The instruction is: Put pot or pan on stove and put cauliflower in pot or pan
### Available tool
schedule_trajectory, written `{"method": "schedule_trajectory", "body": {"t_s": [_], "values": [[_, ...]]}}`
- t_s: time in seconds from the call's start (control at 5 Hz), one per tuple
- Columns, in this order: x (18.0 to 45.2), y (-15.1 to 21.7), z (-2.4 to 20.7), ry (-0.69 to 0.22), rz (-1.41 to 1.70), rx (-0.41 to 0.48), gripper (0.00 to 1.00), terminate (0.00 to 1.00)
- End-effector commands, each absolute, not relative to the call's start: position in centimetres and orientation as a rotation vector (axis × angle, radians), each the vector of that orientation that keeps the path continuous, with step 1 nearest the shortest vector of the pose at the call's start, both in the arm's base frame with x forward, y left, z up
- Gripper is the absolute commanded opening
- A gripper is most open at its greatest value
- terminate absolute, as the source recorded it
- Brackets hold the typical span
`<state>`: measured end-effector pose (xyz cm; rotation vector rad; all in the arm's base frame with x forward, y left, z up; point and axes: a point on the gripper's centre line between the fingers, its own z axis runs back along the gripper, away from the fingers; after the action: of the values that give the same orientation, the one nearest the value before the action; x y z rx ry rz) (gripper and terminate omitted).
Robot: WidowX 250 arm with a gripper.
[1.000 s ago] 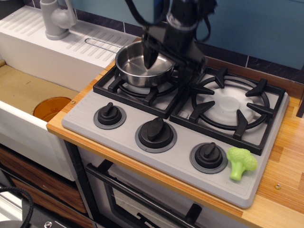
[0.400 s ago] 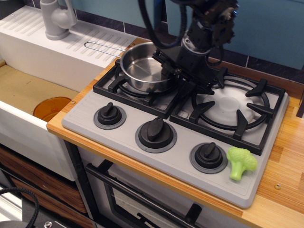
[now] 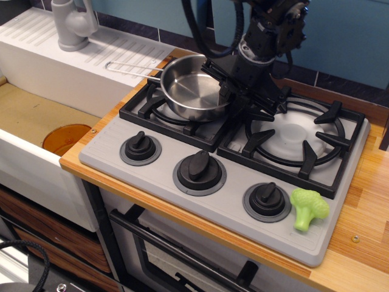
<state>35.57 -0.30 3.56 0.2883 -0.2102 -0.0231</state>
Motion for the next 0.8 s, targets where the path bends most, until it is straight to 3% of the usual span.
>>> {"method": "schedule_trajectory", "body": {"t_s": [0.0,0.4,0.6], "values": [[36.9,0.0,8.5,-0.236,-0.068,0.273,0.00,0.00],[37.5,-1.1,14.6,-0.199,-0.115,0.264,0.00,0.00],[37.3,-3.2,16.2,-0.173,-0.104,0.278,0.00,0.00]]}}
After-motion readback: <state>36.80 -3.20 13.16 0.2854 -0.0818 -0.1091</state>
